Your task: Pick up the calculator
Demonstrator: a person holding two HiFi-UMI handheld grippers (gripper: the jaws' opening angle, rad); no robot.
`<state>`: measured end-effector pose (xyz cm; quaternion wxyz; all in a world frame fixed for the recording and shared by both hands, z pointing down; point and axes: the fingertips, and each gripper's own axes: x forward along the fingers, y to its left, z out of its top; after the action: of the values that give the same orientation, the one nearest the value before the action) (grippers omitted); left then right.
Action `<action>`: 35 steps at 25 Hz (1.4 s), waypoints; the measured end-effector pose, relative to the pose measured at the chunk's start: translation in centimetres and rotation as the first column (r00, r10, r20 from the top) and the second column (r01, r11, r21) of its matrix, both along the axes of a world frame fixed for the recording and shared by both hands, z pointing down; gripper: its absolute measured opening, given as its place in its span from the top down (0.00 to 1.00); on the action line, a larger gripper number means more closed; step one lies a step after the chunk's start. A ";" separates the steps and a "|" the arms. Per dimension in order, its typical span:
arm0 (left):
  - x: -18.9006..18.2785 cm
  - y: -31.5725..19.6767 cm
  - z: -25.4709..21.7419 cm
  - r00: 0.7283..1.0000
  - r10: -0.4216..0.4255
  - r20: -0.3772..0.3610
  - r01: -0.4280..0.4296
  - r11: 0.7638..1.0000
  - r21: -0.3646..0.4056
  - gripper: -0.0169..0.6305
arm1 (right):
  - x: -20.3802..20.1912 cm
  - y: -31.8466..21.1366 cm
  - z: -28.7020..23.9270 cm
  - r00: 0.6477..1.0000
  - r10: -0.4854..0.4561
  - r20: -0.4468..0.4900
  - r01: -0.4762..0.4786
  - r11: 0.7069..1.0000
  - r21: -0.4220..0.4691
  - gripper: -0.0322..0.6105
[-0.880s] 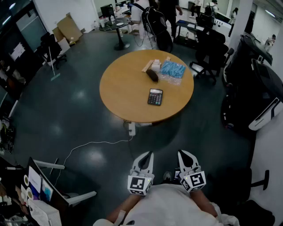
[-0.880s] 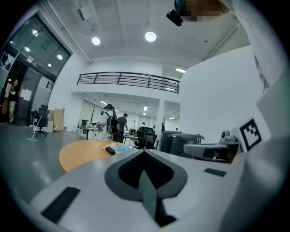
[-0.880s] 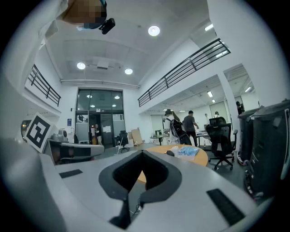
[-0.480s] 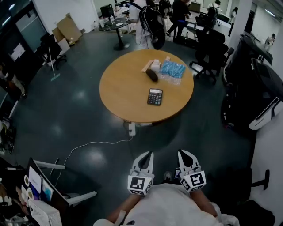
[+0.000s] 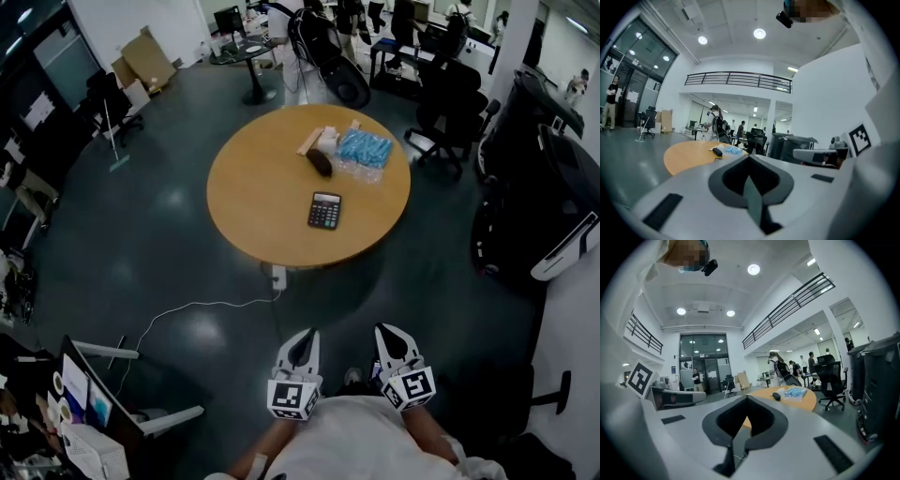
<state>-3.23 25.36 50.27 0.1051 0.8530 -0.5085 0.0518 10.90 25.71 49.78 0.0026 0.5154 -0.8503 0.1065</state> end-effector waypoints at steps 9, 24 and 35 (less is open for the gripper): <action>-0.5 -5.6 2.1 0.997 -0.079 0.002 0.079 0.997 -0.028 0.96 | 1.2 -5.8 3.1 0.997 -0.073 0.001 0.073 0.996 -0.050 0.93; -2.3 -31.1 0.4 0.994 0.090 -0.057 -0.089 0.996 0.024 0.96 | -1.1 -29.4 4.2 0.999 0.017 -0.051 -0.019 0.999 -0.037 0.93; -2.3 -39.9 4.7 0.993 0.095 -0.076 -0.098 0.994 -0.048 0.96 | -0.5 -40.3 8.7 0.992 -0.073 -0.103 0.061 0.991 -0.116 0.93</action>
<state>-5.50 -14.52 54.95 0.1430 0.8750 -0.4610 0.0385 10.43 -14.63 58.53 0.0810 0.4906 -0.8583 0.1266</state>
